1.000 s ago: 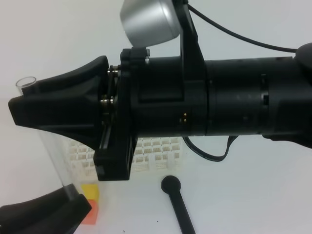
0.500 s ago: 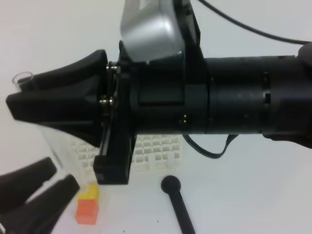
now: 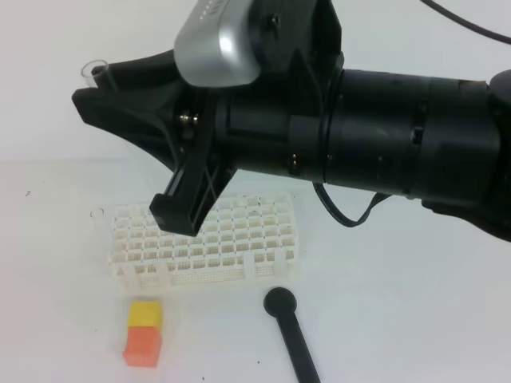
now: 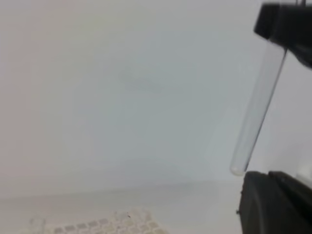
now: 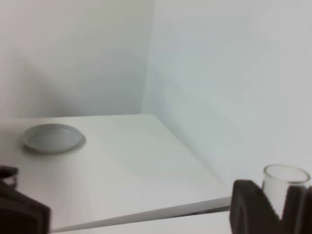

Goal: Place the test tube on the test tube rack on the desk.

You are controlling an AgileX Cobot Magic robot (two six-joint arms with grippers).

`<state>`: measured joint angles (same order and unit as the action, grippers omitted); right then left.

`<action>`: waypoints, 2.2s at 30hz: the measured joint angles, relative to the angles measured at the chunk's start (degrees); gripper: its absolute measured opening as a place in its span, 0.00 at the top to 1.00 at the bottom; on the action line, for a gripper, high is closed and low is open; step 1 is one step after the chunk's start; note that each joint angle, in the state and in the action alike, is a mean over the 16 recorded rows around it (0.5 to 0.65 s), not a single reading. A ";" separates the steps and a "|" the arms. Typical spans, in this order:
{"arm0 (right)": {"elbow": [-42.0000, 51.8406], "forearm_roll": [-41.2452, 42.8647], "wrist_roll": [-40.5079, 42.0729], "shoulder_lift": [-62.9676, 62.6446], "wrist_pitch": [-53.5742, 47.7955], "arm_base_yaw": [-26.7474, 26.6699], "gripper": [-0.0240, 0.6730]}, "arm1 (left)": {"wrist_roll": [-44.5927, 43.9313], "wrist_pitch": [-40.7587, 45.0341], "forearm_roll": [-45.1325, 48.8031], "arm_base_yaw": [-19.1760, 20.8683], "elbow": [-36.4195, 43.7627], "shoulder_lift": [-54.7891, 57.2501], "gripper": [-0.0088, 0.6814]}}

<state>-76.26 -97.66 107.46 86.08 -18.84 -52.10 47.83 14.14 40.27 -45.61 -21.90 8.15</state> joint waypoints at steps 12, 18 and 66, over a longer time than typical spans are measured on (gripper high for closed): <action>-0.06 -0.50 2.67 -0.05 5.00 -0.11 0.79 | -6.13 12.02 -12.49 11.39 0.19 -8.55 0.99; -0.09 -0.60 2.94 -0.07 6.22 -0.14 0.79 | -10.14 13.25 -18.25 24.42 0.31 -8.51 0.99; -0.09 79.78 -85.78 11.80 47.71 -6.23 0.79 | -11.44 11.08 -16.76 44.01 11.01 -8.51 0.99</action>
<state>-76.35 -17.88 21.68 97.88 28.86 -58.33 36.39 25.22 23.51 -1.60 -10.90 -0.37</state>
